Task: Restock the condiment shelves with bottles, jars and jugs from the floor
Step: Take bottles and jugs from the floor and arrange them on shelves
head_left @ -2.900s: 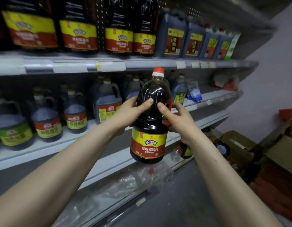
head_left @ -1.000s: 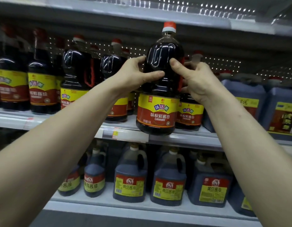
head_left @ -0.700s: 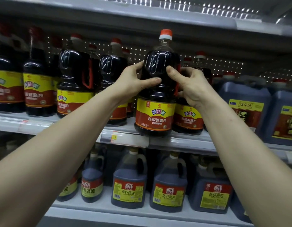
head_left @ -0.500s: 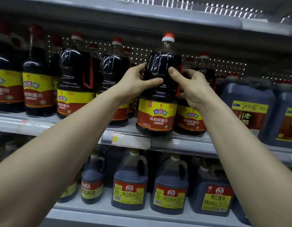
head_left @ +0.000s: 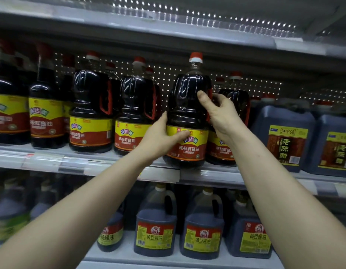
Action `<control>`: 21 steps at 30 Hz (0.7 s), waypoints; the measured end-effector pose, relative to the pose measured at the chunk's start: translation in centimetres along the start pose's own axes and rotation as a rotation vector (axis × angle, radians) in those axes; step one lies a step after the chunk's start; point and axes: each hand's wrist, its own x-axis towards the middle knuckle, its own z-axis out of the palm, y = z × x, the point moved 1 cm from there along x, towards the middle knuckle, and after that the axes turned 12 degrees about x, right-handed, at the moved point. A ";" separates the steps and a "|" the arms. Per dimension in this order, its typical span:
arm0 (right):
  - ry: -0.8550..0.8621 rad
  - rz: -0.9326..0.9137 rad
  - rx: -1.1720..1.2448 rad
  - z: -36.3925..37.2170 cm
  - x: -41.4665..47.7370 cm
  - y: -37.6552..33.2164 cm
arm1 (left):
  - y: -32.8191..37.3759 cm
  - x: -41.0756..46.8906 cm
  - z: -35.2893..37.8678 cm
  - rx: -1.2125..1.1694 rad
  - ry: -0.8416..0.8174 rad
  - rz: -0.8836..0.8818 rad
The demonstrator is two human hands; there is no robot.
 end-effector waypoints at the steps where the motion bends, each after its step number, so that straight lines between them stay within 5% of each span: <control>1: 0.009 -0.013 0.003 0.2 -0.1 0.1 | -0.2 -0.3 0.2 -0.004 0.009 0.001; 14: -0.050 -0.014 -0.186 -1.3 -5.2 3.7 | 0.1 -0.6 0.0 -0.002 0.061 0.029; 21: -0.063 0.001 -0.211 -1.5 -5.0 3.7 | -0.2 -0.2 -1.1 -0.095 -0.106 -0.012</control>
